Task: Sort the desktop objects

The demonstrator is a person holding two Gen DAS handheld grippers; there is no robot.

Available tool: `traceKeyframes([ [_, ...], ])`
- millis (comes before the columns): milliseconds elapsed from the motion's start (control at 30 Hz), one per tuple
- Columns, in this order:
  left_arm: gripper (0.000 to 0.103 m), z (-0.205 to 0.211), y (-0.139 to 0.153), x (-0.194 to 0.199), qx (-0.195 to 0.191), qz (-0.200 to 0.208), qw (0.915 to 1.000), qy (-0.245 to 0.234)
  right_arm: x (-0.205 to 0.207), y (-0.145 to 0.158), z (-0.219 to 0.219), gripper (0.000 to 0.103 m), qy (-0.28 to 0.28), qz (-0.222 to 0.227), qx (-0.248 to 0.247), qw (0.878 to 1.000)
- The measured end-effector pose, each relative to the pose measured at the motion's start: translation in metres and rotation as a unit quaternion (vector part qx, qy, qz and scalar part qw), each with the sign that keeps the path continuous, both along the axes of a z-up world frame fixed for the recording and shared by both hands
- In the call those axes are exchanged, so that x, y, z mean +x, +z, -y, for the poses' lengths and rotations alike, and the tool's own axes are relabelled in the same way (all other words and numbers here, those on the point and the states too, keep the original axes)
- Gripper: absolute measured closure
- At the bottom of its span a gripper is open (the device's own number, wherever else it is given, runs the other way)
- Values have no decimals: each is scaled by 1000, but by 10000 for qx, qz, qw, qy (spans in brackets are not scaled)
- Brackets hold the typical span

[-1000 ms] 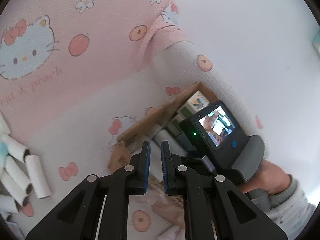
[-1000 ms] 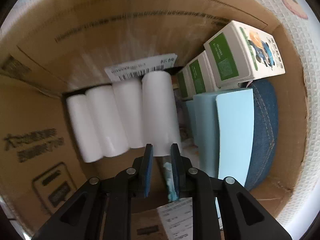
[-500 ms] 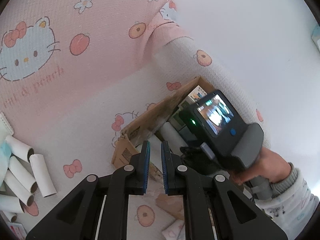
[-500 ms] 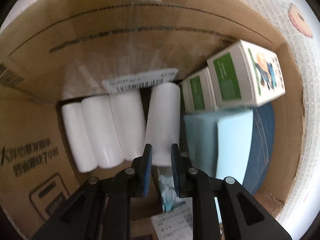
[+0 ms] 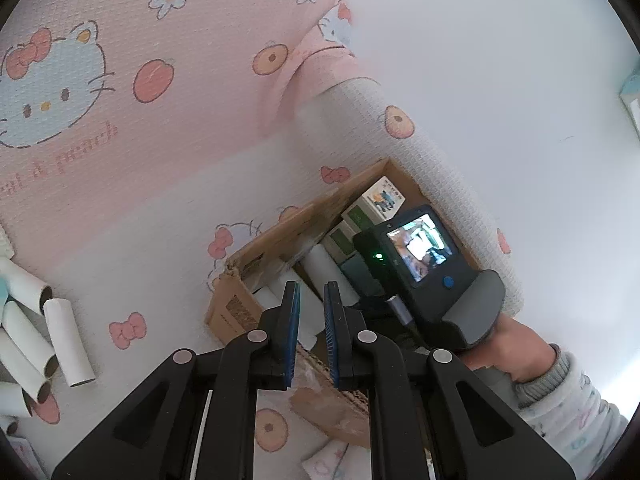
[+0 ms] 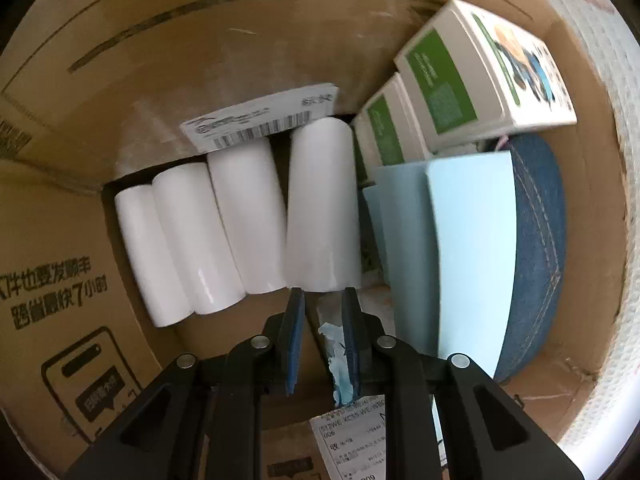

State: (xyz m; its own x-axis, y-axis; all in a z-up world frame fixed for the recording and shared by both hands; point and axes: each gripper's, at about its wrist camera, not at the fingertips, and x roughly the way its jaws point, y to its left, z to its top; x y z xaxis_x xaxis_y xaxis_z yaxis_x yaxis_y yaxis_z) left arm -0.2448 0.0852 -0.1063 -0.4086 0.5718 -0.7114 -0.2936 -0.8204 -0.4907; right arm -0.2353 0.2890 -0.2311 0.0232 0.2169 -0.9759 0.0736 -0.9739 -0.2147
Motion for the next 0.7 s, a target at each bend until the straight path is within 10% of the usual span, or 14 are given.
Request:
traceKeyframes([
  [300, 88, -20, 8, -6, 274, 228, 9992, -191, 6, -13, 24, 88, 486, 96, 1031, 9934],
  [700, 69, -106, -8, -23, -369, 767, 9937, -730, 44, 103, -28, 88, -159, -1096, -1012, 9887],
])
